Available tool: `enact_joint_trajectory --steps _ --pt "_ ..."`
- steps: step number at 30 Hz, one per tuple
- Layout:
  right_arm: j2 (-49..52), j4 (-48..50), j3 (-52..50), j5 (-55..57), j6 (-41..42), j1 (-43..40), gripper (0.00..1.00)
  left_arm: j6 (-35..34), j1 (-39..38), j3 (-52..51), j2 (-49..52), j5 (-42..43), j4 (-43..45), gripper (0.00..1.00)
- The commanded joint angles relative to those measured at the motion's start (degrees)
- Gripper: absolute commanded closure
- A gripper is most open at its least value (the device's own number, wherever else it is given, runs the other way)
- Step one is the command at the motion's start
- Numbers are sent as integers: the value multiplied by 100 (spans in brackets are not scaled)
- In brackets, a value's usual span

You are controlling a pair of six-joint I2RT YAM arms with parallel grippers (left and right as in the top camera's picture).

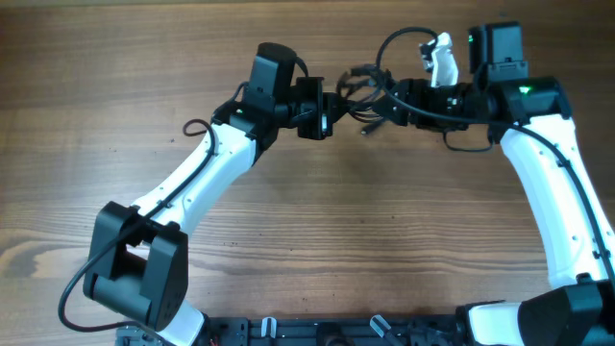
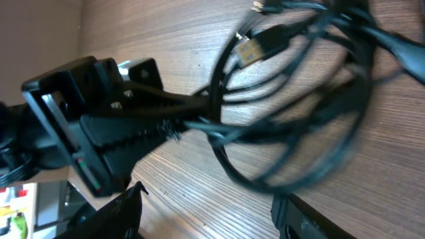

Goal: Untangle cables

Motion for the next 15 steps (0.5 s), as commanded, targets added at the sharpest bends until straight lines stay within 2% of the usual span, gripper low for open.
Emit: enact_joint_trajectory --steps 1,15 --pt "59 48 109 686 538 160 36 -605 -61 42 -83 319 452 96" --pt "68 144 98 850 918 219 40 -605 -13 42 -83 433 730 96"
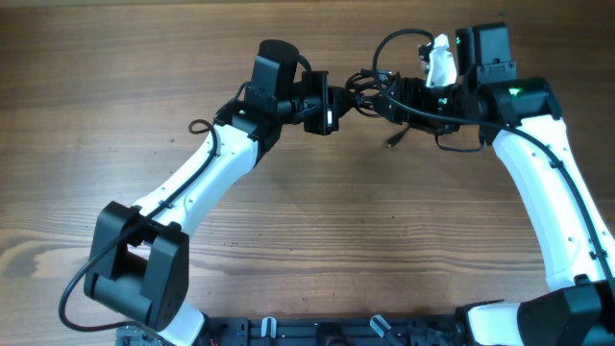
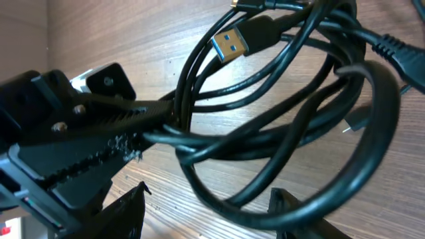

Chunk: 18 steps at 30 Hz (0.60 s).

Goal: Untangle cables

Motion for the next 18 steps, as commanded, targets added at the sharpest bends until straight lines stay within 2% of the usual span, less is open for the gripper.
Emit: enact_joint_trajectory --steps 1,6,11,17,18 --pt "66 118 98 162 310 37 41 -498 22 42 -83 323 282 96" --pt "111 258 98 621 686 212 44 -494 -33 42 -83 339 369 96" --pt "304 505 98 732 885 243 54 -424 -186 42 -83 367 365 96" --pt "463 719 98 817 1021 243 71 887 -315 42 -83 367 369 96" --pt "463 739 98 828 1027 243 78 1071 -315 42 -83 367 367 96"
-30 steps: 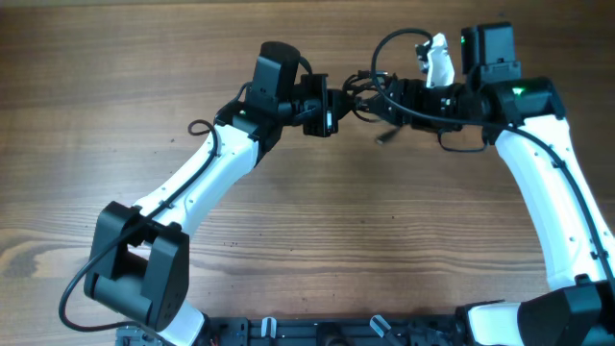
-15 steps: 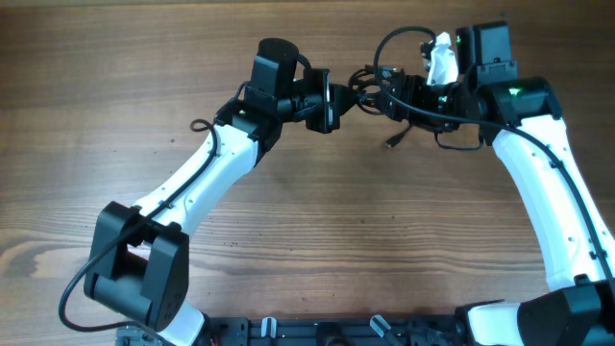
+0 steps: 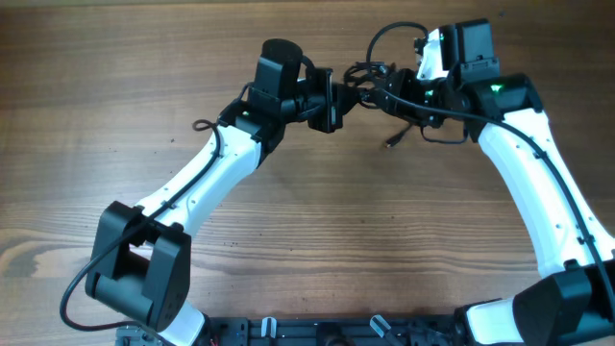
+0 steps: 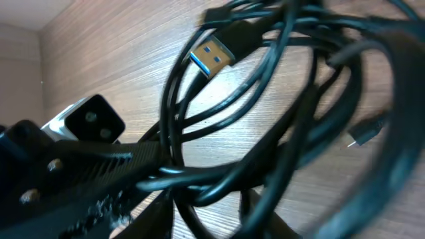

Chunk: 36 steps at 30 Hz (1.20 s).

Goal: Untangle cables

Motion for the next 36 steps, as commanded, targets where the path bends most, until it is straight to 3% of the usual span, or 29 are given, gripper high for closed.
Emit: enact_joint_trajectory --steps 1,3,8,14,17,20,26,30,36 --pt "179 181 98 348 125 4 84 1134 -186 42 -85 514 68 96" --pt "177 166 101 337 118 -33 96 1768 -149 42 -85 509 66 96" --pt "50 -22 101 -232 -275 -223 96 2761 190 42 -85 404 55 96" --pt "-750 -529 107 -748 -890 -632 96 3259 721 42 -85 2 -498 96" --pt "-1263 -938 107 -1340 -1263 -1115 96 3309 918 42 -85 -529 -1078 96" --pt "-1696 -1231 107 -1904 -1493 -1768 96 3816 1016 42 -85 -1075 -1537 96" --pt "-2013 -1274 111 -3093 -1687 -3115 96 4269 1014 42 -85 -2116 -2874 96" --pt "-2009 -1272 109 -2323 -1639 -3497 96 5171 1008 42 -85 -2236 -3567 96" --pt "-1786 -1637 109 -1788 -1838 -3042 96 5633 828 42 -85 -1526 -3821 96"
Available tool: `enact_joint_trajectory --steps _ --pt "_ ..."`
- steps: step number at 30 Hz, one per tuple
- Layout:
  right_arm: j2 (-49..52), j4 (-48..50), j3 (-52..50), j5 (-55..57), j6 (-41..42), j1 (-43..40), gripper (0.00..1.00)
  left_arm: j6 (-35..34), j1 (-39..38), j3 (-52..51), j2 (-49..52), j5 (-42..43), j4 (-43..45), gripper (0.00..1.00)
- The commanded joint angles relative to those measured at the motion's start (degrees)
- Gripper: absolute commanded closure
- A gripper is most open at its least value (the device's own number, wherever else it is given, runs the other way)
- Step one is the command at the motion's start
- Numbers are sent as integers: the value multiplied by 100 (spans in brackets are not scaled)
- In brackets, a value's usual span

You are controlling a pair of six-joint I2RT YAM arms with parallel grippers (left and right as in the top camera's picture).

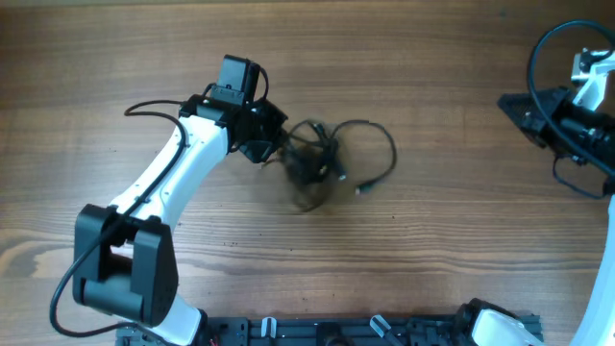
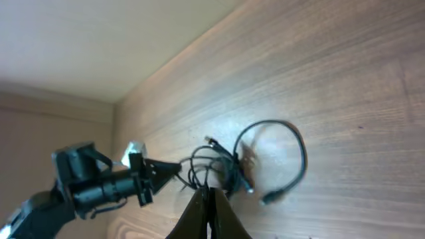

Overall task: Untangle cables
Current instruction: 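Lower the coil onto the table with the left gripper and regrasp it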

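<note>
A tangle of black cables [image 1: 312, 165] lies on the wooden table just left of centre; one loop [image 1: 387, 149] swings out to the right and ends in a plug [image 1: 363, 190]. My left gripper [image 1: 277, 144] sits at the tangle's left edge, its fingers closed to a point on a strand. Far off at the table's right edge, my right gripper [image 1: 506, 102] is shut on nothing. The right wrist view looks back from there: its shut gripper [image 2: 211, 194] is at the bottom, with the cables [image 2: 222, 166] and the left gripper [image 2: 174, 170] small in the distance.
The right arm's own lead [image 1: 550, 53] loops at the top right. A black rack [image 1: 336, 332] runs along the table's near edge. Bare wood [image 1: 452, 221] lies between the tangle and the right arm.
The right gripper has let go of the cables and now stands far to the right, shut and empty. The left gripper and the tangle are now lower and further left, with one loop spread out.
Both grippers held the tangle between them near the table's back, the right wrist camera close on the loops and a USB plug. Over the following two moments the pair sat slightly further back. Now only the left holds the tangle, which lies on the table.
</note>
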Motion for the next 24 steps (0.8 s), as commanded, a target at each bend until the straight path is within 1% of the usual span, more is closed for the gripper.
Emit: enact_joint_trajectory --steps 1,2,4,7,9,10,12,13,14,15,16,18,20,22,24 --pt "129 -131 109 446 -273 496 95 466 -201 22 -22 330 177 96" --pt "175 -142 109 505 -273 638 94 468 -245 22 -22 387 269 96" --pt "282 -144 109 560 -315 968 88 468 -328 22 -22 400 444 96" --pt "455 -142 109 811 -304 1486 70 468 -407 22 -22 369 678 96" --pt "586 -138 109 981 -249 1735 60 470 -404 22 -22 195 715 96" --pt "654 -136 109 979 -245 1794 57 527 -404 22 -22 116 708 96" --pt "758 -127 109 979 -247 1808 52 1255 -417 22 -22 166 708 96" --pt "785 -127 109 979 -245 1808 50 1552 -433 22 -22 164 706 96" --pt "824 -125 109 1003 -247 1808 48 2055 -461 22 -20 157 686 96" --pt "861 -125 109 1075 -243 1808 47 2441 -487 22 -15 155 621 94" --pt "890 -131 109 1139 -245 1808 46 2636 -503 20 -15 103 518 91" --pt "940 -144 109 1241 -240 1808 45 2865 -507 20 -11 -81 280 80" --pt "968 -149 107 1300 -240 1808 45 3064 -507 20 -11 -348 37 74" --pt "1001 -144 103 1386 -140 1808 44 3298 -507 20 -9 -557 -195 69" --pt "1049 -146 103 1447 -66 1808 44 3554 -507 20 17 -577 -284 66"
